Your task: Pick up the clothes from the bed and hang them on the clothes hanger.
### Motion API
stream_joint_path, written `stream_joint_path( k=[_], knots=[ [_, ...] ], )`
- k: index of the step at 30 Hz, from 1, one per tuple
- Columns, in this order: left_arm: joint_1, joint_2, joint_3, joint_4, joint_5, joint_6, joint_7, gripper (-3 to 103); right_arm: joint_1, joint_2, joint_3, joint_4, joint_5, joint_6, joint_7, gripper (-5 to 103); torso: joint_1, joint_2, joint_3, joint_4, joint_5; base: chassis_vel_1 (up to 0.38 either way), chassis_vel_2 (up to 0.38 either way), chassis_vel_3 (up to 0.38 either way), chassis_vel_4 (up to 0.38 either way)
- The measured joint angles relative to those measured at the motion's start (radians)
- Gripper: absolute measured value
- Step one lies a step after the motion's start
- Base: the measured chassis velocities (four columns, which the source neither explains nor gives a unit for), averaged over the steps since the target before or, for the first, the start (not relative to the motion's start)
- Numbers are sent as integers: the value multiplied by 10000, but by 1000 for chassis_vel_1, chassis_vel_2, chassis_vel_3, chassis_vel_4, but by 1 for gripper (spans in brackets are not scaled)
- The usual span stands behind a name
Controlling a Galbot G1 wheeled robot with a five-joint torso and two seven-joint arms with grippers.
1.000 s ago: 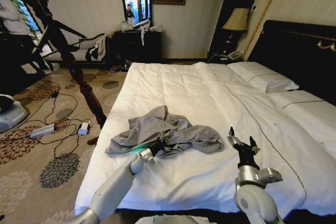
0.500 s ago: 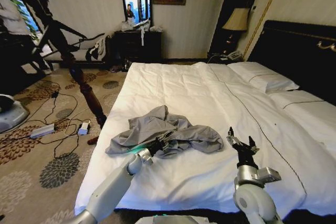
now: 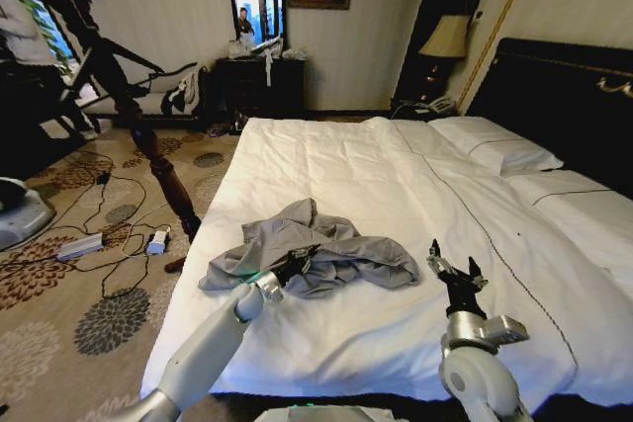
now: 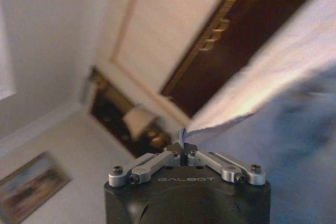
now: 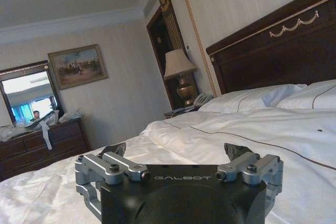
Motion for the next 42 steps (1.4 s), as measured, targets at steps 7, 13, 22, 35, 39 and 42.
stream_joint_path(
  k=[7,13,22,35,39,42],
  knots=[
    [-531,909,-664,-1167,-2628,1254,-429,0,-24,-91,-109,-130,-113,34,-96,100,0,0,-1,0,2,0,0,0,0],
    [-161,1569,-1126,-1748,-3645,1641,-702,0,72,-1347,-500,-715,-257,640,-1238,100,0,1,-1,0,0,0,0,0,0],
    [1248,1761,-1693,-1703,-3424,1582,-621,0,838,-2785,-1889,-1316,2247,-259,-1535,100,0,0,0,3,0,0,0,0,0],
    [1424,1684,-2714,-1730,-3594,1565,-812,0,1064,-3024,-3672,-2356,1161,-482,-1997,100,-1,2,-1,-1,3,0,0,0,0],
    [1343,1634,-2705,-1700,-3648,1590,-824,0,1255,-3360,-4123,-2947,477,-145,-2189,100,-1,2,0,0,3,0,0,0,0],
    [1264,1546,-2648,-1697,-3663,1615,-830,0,1584,-3503,-4294,-3488,-318,112,-2307,100,-1,2,0,-1,1,0,0,0,0]
  ],
)
